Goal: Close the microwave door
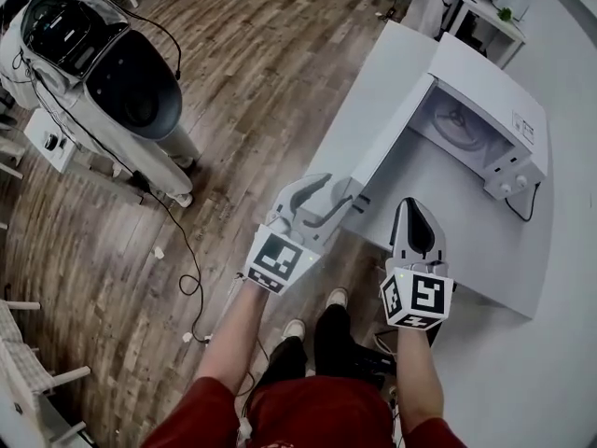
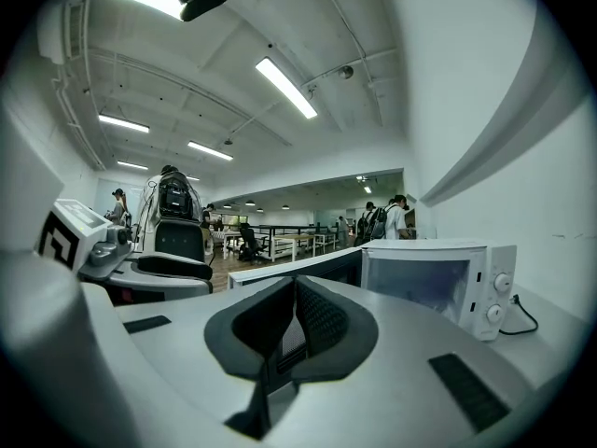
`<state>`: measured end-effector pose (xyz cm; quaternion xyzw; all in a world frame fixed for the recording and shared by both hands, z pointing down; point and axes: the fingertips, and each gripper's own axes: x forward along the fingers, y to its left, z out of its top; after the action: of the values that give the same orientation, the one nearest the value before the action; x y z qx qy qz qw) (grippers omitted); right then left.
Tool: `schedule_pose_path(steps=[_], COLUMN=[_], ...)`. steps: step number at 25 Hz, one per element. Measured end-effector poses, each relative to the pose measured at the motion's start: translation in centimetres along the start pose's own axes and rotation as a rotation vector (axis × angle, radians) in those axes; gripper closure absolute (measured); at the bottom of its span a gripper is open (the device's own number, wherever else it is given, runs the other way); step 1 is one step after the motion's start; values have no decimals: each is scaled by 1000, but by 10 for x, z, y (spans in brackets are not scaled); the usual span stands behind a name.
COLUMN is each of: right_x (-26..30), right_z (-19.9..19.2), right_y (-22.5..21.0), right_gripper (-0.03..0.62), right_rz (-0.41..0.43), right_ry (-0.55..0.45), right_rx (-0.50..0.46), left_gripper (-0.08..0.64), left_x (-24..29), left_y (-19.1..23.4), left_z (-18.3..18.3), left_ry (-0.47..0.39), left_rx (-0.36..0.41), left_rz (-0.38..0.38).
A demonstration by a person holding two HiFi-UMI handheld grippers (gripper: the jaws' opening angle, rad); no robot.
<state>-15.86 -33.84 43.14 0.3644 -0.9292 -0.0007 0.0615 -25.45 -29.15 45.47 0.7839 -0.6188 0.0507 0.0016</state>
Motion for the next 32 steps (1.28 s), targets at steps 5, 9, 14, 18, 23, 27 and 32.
schedule_pose_path(steps=[5, 9, 14, 18, 23, 27, 32], right_x=[7, 10, 17, 20, 23, 18, 1], right_z=[-10, -20, -31, -37, -42, -42, -39], right_y=[-3, -8, -11, -14, -17, -19, -28], right_gripper=[563, 563, 563, 563, 563, 563, 563], right_rz=[13, 16, 29, 32, 29, 14, -17], right_ry=[28, 49, 76, 90, 91, 88, 72], right_rx=[-16, -25, -42, -43, -31, -26, -23], left_gripper=[362, 352, 342, 344, 358, 375, 391], left_x=[14, 25, 37, 44, 46, 47, 52], left_y=[4, 5, 1, -1, -5, -13, -33], left_z=[-17, -28, -40, -44, -43, -43, -41], left_ry=[17, 59, 105, 123, 138, 150, 143], left_rx=[-8, -10, 23, 52, 71, 84, 89], left_rz=[-152, -278, -380, -410, -440, -466, -497])
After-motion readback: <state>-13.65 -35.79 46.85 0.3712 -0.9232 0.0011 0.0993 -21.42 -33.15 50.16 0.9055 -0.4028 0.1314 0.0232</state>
